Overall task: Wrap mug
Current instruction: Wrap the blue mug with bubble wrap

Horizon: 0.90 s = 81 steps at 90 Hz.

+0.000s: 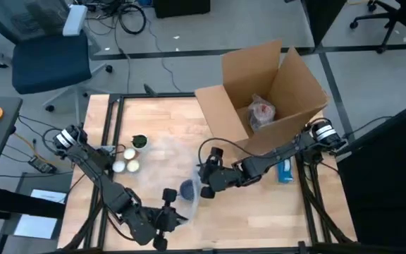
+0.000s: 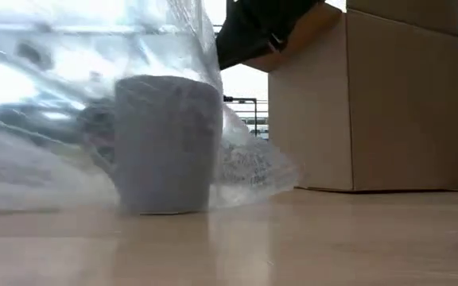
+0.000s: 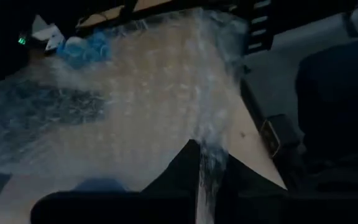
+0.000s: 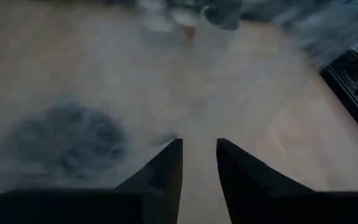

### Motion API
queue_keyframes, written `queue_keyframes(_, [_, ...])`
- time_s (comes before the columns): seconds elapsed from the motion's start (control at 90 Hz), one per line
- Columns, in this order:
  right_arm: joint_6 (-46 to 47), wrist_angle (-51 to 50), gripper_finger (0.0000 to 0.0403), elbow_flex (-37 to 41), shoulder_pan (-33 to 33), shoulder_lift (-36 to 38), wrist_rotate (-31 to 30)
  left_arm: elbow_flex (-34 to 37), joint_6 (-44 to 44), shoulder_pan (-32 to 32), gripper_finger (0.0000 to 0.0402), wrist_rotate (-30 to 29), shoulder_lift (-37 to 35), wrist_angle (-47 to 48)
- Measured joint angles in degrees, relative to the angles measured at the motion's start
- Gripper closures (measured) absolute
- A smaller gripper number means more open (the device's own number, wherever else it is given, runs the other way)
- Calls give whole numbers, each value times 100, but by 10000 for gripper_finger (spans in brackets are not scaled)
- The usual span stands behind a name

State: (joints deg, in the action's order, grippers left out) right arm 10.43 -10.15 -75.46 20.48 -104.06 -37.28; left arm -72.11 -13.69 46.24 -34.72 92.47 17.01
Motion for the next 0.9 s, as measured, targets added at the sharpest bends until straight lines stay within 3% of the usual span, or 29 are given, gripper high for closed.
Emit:
queue_keyframes(0.267, [15, -321, 330, -61, 134, 222, 0, 1, -21, 0, 402, 0, 0, 75])
queue_keyframes(0.589, [930, -814, 330, -167, 669, 672, 459, 1, -153, 0, 402, 4, 0, 86])
queue_keyframes(0.9, [351, 350, 330, -131, 405, -239, 325, 1, 10, -24, 402, -1, 2, -87])
